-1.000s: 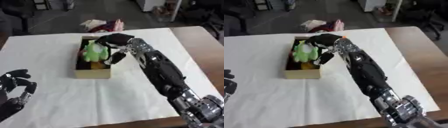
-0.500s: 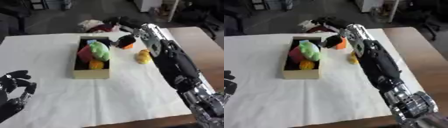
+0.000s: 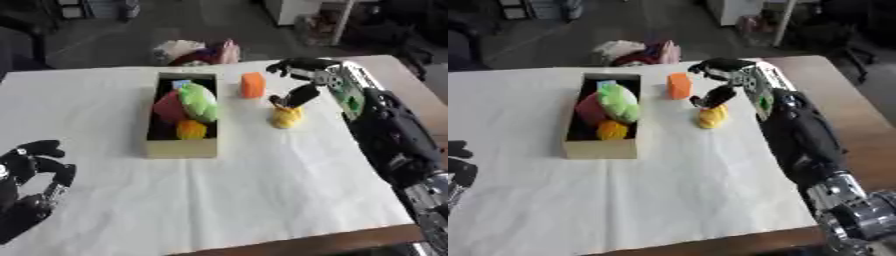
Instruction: Pick up objects on the table and place them in the box.
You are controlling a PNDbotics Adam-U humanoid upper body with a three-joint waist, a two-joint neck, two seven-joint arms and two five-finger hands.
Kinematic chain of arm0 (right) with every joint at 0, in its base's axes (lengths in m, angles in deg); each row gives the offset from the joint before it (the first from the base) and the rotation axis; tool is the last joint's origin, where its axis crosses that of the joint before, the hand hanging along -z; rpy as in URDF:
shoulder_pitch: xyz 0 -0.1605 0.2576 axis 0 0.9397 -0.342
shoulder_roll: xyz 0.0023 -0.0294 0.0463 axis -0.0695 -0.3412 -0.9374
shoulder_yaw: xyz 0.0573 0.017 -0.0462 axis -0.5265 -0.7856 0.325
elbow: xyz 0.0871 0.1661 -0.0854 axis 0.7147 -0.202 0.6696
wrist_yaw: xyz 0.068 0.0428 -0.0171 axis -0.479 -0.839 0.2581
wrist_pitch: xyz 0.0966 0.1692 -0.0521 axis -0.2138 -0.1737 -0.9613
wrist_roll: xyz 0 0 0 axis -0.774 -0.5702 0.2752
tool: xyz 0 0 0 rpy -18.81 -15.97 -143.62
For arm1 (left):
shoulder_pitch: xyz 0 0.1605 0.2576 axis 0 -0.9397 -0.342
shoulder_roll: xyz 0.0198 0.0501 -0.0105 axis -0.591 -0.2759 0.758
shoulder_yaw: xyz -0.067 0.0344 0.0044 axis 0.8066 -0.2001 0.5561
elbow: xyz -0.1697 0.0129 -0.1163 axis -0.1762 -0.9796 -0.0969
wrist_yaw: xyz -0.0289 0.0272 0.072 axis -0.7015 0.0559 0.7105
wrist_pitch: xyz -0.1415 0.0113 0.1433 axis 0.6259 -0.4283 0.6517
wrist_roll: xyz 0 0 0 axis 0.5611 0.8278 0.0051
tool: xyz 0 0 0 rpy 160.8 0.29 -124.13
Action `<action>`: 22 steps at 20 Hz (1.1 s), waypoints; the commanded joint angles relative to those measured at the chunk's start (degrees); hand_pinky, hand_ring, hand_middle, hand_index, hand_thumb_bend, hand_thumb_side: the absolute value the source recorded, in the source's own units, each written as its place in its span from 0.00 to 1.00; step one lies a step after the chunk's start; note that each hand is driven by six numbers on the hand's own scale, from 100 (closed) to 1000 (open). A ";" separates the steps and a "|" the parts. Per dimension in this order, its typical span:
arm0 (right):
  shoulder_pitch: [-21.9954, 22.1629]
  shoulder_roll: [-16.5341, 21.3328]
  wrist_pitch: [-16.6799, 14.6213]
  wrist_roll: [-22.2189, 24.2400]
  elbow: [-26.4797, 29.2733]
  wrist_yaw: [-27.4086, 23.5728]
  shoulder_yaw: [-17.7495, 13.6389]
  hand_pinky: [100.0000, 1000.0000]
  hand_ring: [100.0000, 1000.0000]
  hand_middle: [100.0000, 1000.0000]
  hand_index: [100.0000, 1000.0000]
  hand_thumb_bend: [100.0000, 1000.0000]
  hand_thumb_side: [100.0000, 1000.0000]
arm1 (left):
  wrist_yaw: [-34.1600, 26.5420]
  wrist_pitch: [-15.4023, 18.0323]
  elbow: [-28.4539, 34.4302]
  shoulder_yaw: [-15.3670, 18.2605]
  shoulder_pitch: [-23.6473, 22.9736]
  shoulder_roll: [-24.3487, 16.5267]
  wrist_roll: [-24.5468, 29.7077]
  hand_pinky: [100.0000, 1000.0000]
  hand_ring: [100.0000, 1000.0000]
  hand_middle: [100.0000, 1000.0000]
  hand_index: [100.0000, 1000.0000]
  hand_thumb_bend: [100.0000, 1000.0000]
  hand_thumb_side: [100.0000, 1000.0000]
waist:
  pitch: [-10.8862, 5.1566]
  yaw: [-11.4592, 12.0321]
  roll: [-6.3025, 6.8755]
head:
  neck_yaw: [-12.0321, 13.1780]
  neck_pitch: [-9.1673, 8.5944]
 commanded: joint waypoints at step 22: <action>1.27 0.12 4.67 -4.98 -8.65 6.02 -2.15 0.67 0.60 0.59 0.70 0.03 0.25 | -0.08 0.08 0.53 0.40 0.13 -0.45 0.06 0.67 0.54 0.57 0.75 0.31 0.37 | -0.74 0.42 0.42 | 0.30 -0.73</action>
